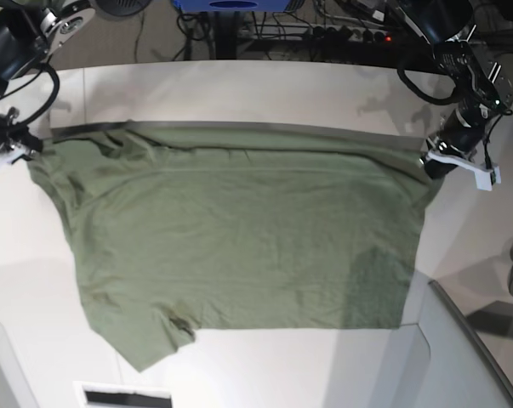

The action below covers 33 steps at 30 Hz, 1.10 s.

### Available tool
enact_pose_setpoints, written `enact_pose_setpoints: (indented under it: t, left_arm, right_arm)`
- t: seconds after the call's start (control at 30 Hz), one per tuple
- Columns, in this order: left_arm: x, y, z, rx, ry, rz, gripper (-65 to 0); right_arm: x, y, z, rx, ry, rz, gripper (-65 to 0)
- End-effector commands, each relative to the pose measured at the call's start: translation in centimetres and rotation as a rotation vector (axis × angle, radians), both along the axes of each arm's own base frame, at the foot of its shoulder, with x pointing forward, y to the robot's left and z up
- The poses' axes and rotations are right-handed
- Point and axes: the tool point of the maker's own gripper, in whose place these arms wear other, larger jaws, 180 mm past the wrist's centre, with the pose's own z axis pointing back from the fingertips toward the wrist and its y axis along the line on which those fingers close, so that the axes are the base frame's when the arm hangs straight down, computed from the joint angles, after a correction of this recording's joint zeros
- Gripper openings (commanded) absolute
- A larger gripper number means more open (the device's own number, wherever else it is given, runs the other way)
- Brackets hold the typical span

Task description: Layout the t-shirt on the table in an organized manner, then fold the t-shirt properly

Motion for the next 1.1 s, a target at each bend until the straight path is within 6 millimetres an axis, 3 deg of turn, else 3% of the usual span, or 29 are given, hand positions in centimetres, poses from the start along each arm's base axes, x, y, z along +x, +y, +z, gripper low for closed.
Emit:
enact_pose_setpoints:
  t: [0.0, 0.17, 0.5, 0.77, 0.93, 1.07]
  left_arm:
    - [1.1, 1.2, 1.9, 0.036, -0.058, 0.019, -65.0]
    - [2.5, 0.9, 3.6, 0.03, -0.033, -0.009, -65.0]
    - [6.2, 1.5, 6.6, 0.03, -0.113, 0.028, -65.0]
    - [6.1, 2.2, 7.3, 0.041, -0.122, 0.053, -65.0]
    - [7.4, 2.5, 10.2, 0.092, -0.187, 0.043, -65.0]
    - [7.6, 2.1, 10.3, 0.062, -0.134, 0.02, -65.0]
  right_arm:
    - [1.8, -0.6, 1.5, -0.033, -0.052, 0.024, -65.0]
    - [4.4, 0.1, 3.1, -0.058, -0.098, 0.08, -65.0]
    - [11.1, -1.1, 8.0, -0.042, -0.214, -0.021, -65.0]
    - [10.3, -0.7, 7.1, -0.025, -0.174, -0.02, -65.0]
    - [12.1, -0.6, 8.5, -0.023, -0.214, -0.015, -65.0]
    - [12.6, -0.6, 9.1, -0.022, -0.225, -0.017, -65.0]
